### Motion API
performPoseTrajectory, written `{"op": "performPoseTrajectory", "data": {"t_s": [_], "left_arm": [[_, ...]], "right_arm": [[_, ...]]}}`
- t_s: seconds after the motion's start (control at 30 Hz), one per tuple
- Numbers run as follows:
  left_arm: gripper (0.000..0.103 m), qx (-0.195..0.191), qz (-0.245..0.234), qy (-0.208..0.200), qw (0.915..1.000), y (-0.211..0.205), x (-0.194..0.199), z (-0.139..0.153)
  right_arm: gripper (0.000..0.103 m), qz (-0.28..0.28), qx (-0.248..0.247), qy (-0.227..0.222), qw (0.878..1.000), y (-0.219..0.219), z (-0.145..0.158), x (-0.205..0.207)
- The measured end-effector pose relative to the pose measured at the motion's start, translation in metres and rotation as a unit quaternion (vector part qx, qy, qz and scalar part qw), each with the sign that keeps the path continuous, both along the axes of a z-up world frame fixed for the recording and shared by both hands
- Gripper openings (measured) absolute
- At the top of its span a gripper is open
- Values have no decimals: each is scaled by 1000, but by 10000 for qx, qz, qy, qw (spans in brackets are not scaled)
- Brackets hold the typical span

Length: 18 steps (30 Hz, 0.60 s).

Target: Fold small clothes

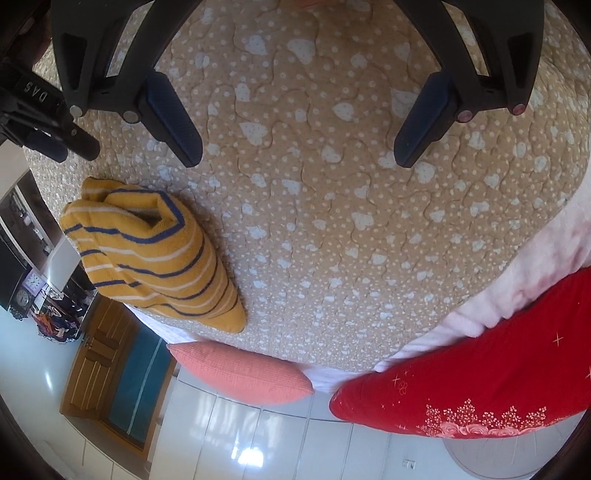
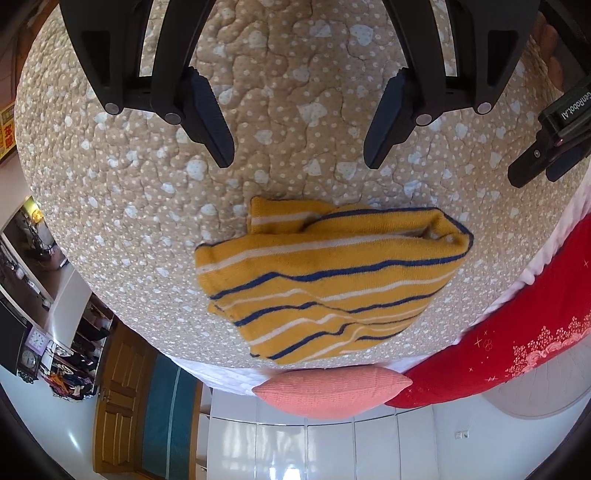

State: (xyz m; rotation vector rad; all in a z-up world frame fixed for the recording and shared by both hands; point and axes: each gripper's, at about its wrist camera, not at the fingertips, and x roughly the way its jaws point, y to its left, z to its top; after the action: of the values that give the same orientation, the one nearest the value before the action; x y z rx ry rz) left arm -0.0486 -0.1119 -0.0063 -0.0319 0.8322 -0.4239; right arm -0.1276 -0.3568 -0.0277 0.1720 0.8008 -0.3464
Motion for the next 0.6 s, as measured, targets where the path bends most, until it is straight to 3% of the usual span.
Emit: {"op": "performPoseTrajectory", "data": {"t_s": [0.2, 0.6], "left_arm": [[103, 54, -57, 45, 10000, -5, -2, -4], [103, 119, -39, 99, 9999, -6, -1, -7]], "right_arm": [[79, 46, -150, 27, 9999, 5, -4, -3], [80, -113, 2, 51, 9999, -2, -10, -8]]}}
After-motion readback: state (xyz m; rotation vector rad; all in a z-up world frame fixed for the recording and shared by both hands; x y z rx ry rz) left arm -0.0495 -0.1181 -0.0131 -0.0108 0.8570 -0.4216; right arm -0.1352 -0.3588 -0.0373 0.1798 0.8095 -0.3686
